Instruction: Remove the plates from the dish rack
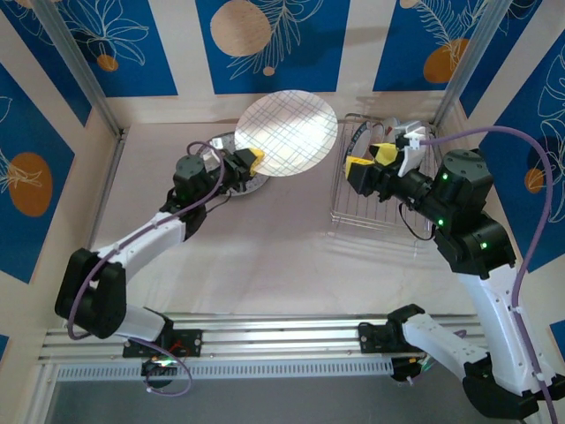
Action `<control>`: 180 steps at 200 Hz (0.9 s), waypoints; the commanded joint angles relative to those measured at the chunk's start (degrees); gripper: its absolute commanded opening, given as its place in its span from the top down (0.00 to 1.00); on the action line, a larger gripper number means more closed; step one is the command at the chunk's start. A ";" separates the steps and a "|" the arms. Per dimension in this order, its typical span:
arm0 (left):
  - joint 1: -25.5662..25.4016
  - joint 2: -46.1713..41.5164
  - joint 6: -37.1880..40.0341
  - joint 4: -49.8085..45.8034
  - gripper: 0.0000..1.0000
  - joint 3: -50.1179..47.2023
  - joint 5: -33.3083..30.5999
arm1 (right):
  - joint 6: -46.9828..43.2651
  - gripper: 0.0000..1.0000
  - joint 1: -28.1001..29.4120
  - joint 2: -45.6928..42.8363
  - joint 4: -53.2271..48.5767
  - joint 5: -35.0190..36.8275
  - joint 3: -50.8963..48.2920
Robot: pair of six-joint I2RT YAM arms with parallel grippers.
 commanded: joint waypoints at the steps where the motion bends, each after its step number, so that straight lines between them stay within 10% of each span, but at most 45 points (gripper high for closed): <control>1: 2.17 -4.66 3.37 0.40 1.00 -1.33 0.77 | -4.67 0.22 2.15 -0.84 4.04 0.36 -1.08; 37: 4.36 -8.06 5.91 -3.90 1.00 -3.60 -0.25 | -5.85 0.00 4.62 -0.26 5.48 2.07 -1.73; 180: 10.29 -10.55 14.14 -6.94 1.00 -12.38 -12.88 | 1.84 0.01 6.12 1.21 11.58 -1.73 -5.48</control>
